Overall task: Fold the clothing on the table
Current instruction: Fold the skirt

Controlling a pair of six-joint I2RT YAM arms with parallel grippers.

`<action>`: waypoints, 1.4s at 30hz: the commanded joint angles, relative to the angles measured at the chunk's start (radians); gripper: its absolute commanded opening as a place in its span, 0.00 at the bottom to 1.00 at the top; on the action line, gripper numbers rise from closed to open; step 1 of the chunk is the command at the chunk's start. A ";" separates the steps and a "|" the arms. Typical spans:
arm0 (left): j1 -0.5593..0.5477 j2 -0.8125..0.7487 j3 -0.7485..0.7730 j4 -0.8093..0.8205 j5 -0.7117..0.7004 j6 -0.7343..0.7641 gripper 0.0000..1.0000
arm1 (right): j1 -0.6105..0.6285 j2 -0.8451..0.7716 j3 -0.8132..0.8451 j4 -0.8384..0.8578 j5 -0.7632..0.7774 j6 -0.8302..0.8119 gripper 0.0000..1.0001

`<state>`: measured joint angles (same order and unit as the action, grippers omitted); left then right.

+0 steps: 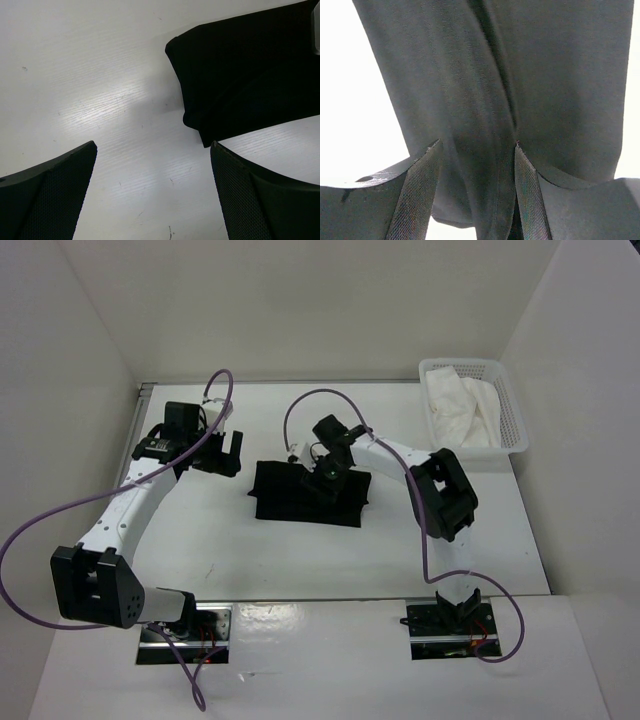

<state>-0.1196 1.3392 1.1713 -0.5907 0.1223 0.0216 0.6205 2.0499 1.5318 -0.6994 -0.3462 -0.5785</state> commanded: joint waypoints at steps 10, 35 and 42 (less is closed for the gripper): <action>0.001 -0.009 -0.007 0.028 0.017 -0.005 1.00 | 0.079 -0.031 0.033 -0.127 -0.073 -0.044 0.62; 0.001 -0.028 -0.007 0.028 0.036 -0.005 1.00 | 0.274 -0.064 0.013 -0.213 -0.211 -0.057 0.60; 0.001 -0.028 -0.007 0.028 0.036 0.005 1.00 | 0.328 -0.027 0.024 -0.248 -0.211 -0.047 0.60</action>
<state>-0.1196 1.3392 1.1713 -0.5903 0.1364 0.0223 0.9443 2.0201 1.5314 -0.9024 -0.5362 -0.6205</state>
